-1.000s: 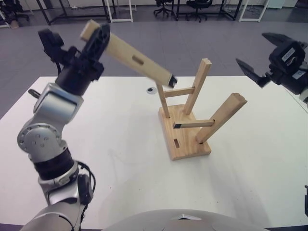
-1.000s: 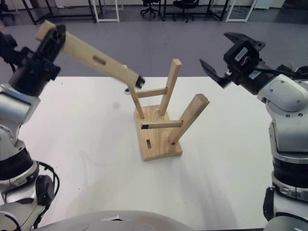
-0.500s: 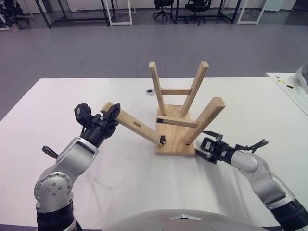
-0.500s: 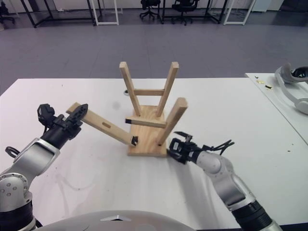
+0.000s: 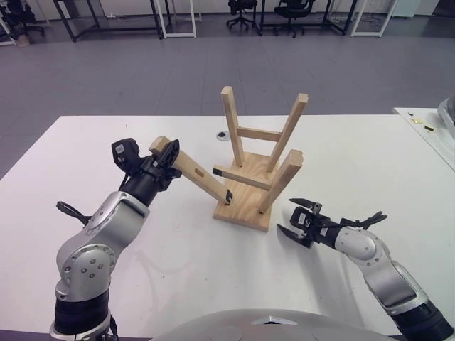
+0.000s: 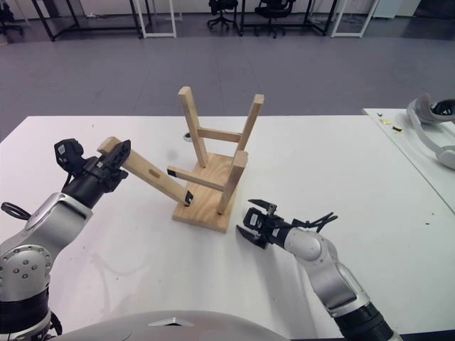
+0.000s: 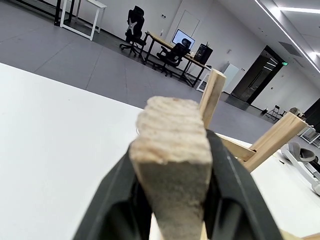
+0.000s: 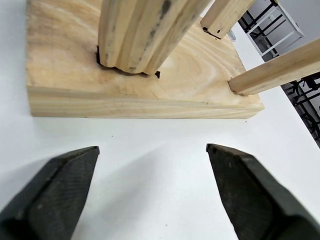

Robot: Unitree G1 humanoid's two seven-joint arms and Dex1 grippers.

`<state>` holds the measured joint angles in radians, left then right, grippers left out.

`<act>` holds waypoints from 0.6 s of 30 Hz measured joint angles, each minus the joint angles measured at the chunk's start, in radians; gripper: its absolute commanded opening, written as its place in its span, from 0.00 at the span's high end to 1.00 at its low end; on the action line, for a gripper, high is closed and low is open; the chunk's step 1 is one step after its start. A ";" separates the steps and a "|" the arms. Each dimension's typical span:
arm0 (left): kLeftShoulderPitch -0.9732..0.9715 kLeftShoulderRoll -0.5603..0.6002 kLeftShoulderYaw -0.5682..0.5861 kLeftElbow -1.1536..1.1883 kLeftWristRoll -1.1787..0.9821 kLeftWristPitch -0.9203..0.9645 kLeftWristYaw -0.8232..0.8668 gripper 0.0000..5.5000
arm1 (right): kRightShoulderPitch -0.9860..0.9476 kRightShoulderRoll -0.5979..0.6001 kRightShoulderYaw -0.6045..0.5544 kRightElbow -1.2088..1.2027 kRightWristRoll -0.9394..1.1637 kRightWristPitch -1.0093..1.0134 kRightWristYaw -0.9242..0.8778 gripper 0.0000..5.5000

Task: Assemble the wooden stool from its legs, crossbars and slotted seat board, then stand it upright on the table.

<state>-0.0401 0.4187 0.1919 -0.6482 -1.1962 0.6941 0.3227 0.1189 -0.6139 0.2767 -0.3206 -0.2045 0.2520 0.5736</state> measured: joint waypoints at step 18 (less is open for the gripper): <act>-0.185 0.039 -0.265 -0.087 0.265 0.148 0.083 0.81 | -0.020 0.076 0.020 -0.031 -0.074 0.077 -0.046 0.27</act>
<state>-0.2249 0.4577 -0.0733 -0.7356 -0.9314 0.8424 0.4053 0.0985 -0.5378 0.2962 -0.3519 -0.2780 0.3292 0.5277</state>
